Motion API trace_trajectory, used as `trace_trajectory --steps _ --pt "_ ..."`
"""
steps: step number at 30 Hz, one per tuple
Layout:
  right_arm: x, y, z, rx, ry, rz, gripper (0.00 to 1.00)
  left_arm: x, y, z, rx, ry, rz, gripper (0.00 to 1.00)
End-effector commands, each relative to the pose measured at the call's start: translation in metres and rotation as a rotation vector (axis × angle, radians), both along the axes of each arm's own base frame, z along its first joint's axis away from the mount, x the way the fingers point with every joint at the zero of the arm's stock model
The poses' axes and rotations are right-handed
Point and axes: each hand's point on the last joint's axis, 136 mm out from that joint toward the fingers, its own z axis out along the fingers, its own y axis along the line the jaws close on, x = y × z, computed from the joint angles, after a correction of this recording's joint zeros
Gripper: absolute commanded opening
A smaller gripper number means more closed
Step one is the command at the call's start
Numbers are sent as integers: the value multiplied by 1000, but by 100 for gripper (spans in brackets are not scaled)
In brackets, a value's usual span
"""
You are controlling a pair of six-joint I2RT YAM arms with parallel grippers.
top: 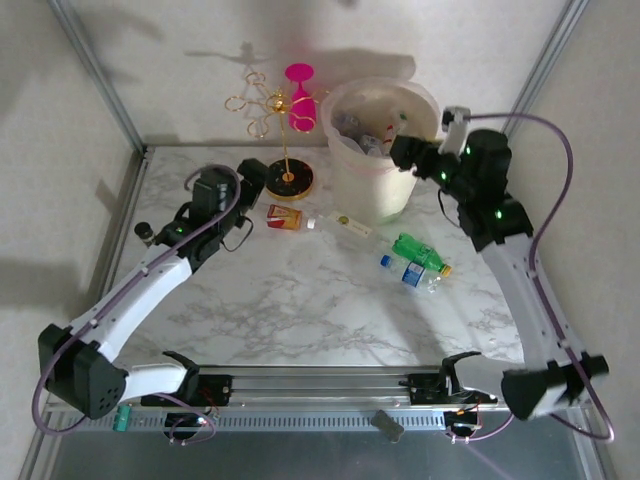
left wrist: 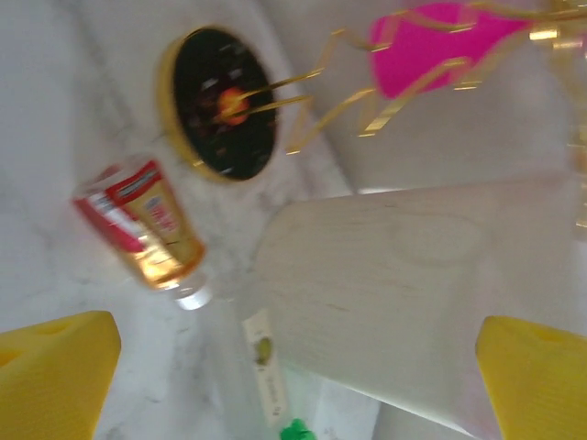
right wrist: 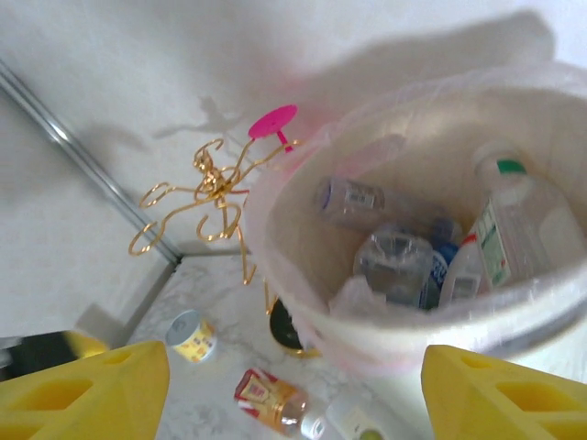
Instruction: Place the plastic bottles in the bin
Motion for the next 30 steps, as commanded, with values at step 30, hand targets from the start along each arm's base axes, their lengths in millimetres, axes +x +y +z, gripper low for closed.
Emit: trace_trajectory --steps 30 --pt "-67 -31 -54 -77 29 -54 72 87 -13 -191 -16 495 177 81"
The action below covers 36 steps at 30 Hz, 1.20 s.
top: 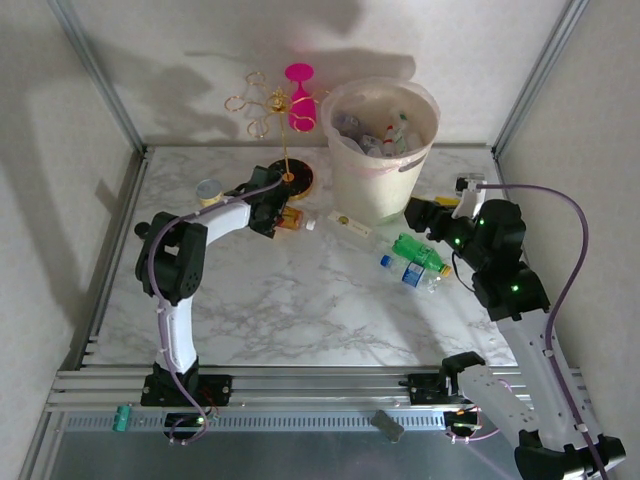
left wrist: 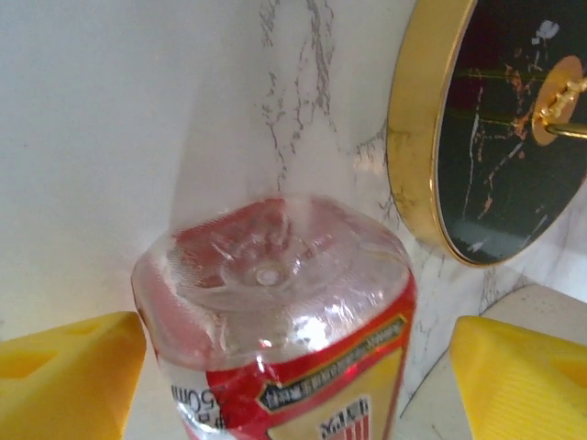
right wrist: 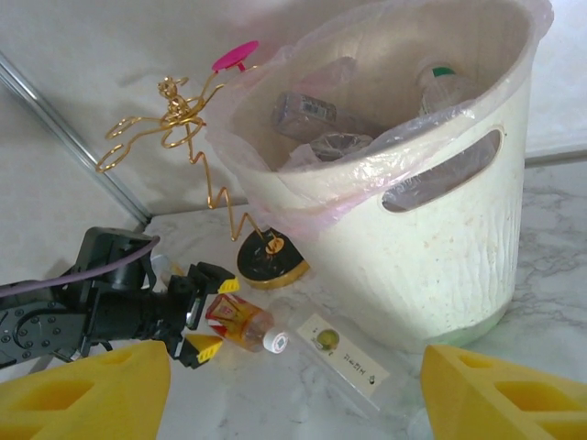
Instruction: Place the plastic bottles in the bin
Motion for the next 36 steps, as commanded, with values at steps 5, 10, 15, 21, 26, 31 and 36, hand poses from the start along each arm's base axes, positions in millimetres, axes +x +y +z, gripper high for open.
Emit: trace_trajectory --steps 5,10,15,21,26,31,36 --pt "-3 -5 -1 -31 -10 -17 72 -2 17 -14 53 55 90 72" --pt "-7 -8 4 -25 -20 -24 72 -8 22 -14 80 70 85 65" --pt "-13 -9 9 -19 -26 -24 72 -16 28 6 107 47 67 58" --pt "-20 -2 10 4 -8 22 72 -34 29 49 111 -32 -3 54" --pt "-21 16 0 49 49 116 72 -53 17 103 133 -181 -149 53" --pt "-24 30 5 134 68 184 75 -79 -11 160 171 -378 -383 48" --pt "-51 74 11 121 33 450 72 -120 -47 222 228 -605 -619 45"
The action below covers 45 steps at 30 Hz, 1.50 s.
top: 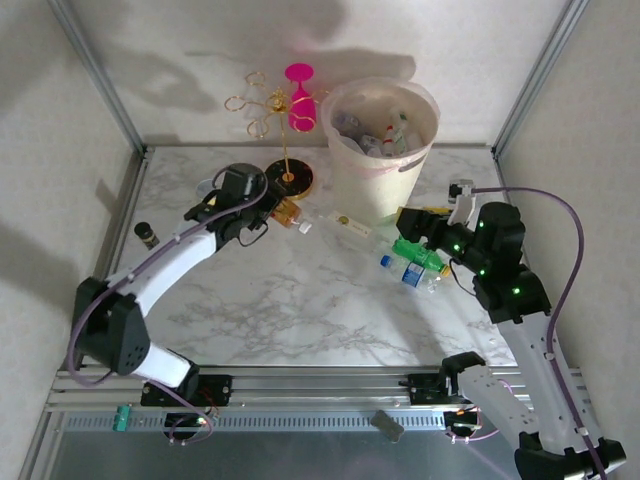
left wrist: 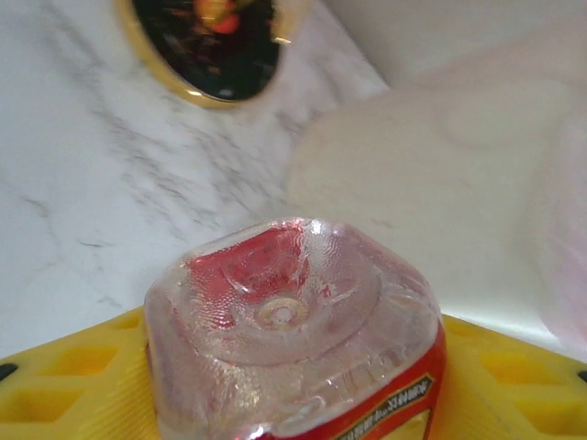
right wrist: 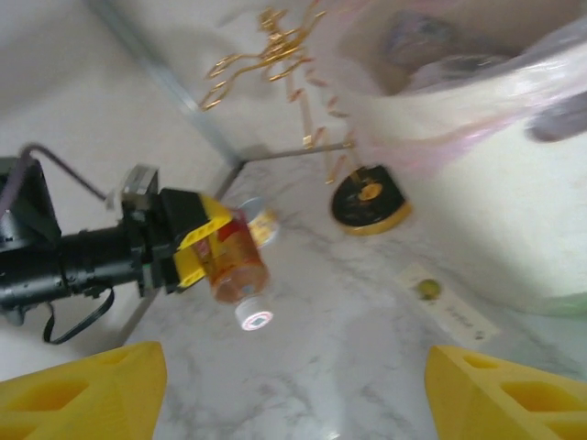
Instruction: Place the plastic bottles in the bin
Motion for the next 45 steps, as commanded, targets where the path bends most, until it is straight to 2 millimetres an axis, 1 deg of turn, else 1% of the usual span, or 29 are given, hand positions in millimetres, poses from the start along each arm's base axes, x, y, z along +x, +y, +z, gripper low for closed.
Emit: trace_trajectory --steps 1,3,5,8,9,11,13,15,16,20,24,27,29,32,33,37,41,42,44,45 --pt "-17 33 8 13 -28 172 72 -26 -22 40 74 -170 -188 45" --pt "-20 52 2 -23 -5 208 72 -36 -28 55 50 -200 -231 45" --pt "-23 73 -4 -62 -1 238 74 -45 -34 66 11 -219 -276 45" --pt "-24 97 -9 -98 8 273 77 -58 -43 81 -39 -255 -335 44" --pt "-27 106 -9 -107 10 295 78 -61 -45 86 -46 -268 -348 44" --pt "-30 122 -4 -105 3 334 81 -67 -44 93 -48 -286 -354 44" --pt "-33 133 1 -89 -4 370 86 -71 -46 96 -60 -297 -369 44" --pt "-34 144 3 -76 1 414 87 -76 -50 98 -80 -301 -391 43" --pt "-30 148 2 -80 6 410 87 -79 -53 99 -93 -306 -408 43" --pt "-12 154 -4 -116 15 364 86 -89 -60 105 -126 -321 -455 42" --pt "-4 164 -7 -122 22 371 81 -95 -63 108 -136 -326 -483 43" --pt "-2 171 -9 -113 32 395 75 -97 -62 110 -137 -335 -485 43" --pt "-5 175 -9 -94 36 418 69 -98 -61 112 -138 -341 -486 43" --pt "-10 180 -7 -59 41 457 62 -99 -62 115 -145 -349 -490 43" --pt "-12 182 -6 -46 43 469 61 -99 -62 115 -146 -349 -492 43" --pt "-17 185 -8 -20 65 498 62 -100 -63 118 -161 -361 -495 43" --pt "-19 185 -7 3 64 503 57 -102 -64 124 -181 -378 -504 42" --pt "-20 185 -7 9 65 503 58 -103 -64 126 -187 -383 -506 42" --pt "-19 186 -9 10 78 500 66 -105 -63 131 -193 -397 -508 42" --pt "-17 186 -10 6 80 495 68 -106 -63 133 -195 -405 -511 42"
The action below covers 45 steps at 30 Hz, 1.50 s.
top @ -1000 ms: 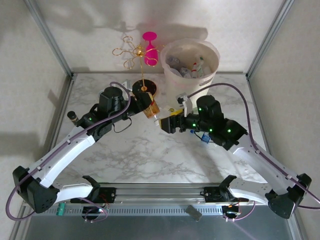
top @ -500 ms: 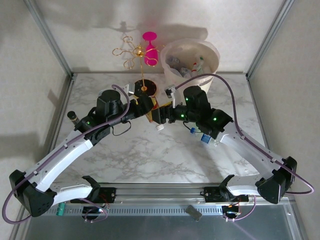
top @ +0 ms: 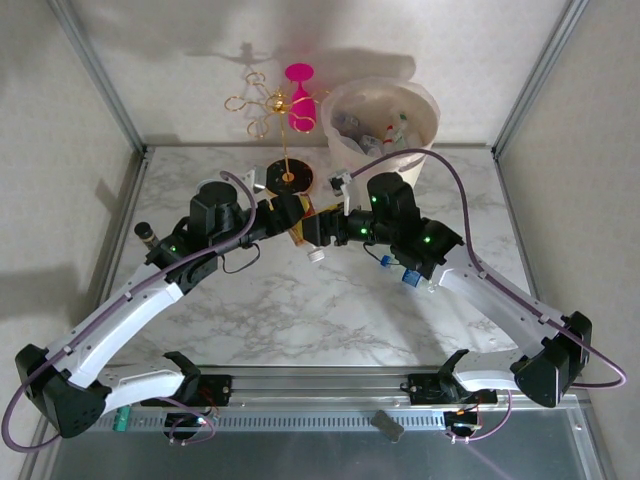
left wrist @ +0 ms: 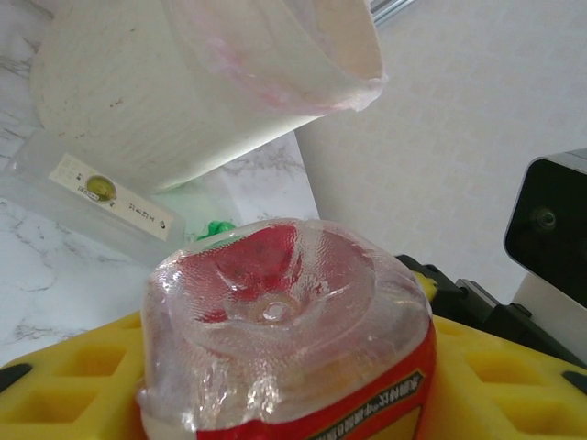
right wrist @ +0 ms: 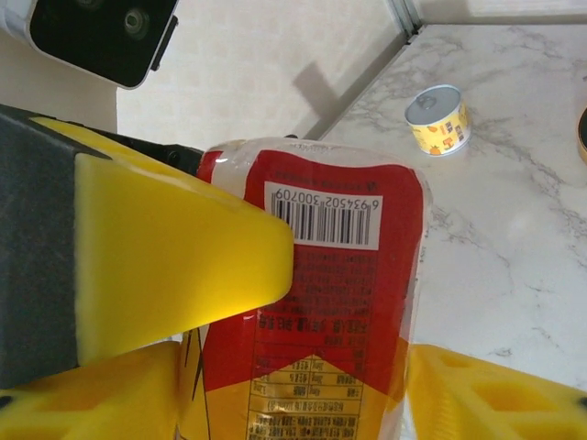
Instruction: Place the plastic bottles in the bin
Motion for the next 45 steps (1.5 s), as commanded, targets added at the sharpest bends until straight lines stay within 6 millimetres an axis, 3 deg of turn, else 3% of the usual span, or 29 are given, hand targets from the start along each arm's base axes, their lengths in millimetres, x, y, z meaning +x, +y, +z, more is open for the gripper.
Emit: trace_trajectory --steps 1,6,8,10,12,15,17,20,25,29,32,39,45 --pt "-8 9 9 55 2 54 68 -16 -8 36 -85 -101 -82 42" --pt "-6 7 8 56 -7 35 61 -20 -7 43 -93 -116 -88 42" --pt "-6 7 9 63 -9 37 52 -20 -6 43 -92 -117 -88 42" --pt "-6 6 12 70 -16 33 49 -20 -6 41 -88 -115 -87 45" --pt "-6 5 15 74 -25 28 48 -19 -5 41 -81 -114 -77 55" --pt "-5 -1 22 70 -49 2 48 -17 0 46 -48 -138 -55 80" --pt "0 -7 26 45 -78 -25 48 -16 9 53 -8 -182 -17 88" --pt "18 -25 34 2 -111 -99 48 -13 35 65 79 -263 90 91" --pt "64 -68 68 -36 -181 -250 48 -2 71 60 246 -295 253 93" --pt "118 -109 97 -85 -247 -449 47 5 80 37 340 -272 301 92" --pt "158 -134 108 -133 -288 -568 47 9 90 15 385 -253 352 92" --pt "252 -168 89 -274 -274 -732 47 15 97 -18 407 -247 402 92" --pt "305 -157 54 -300 -197 -724 47 20 87 -36 417 -213 358 91"
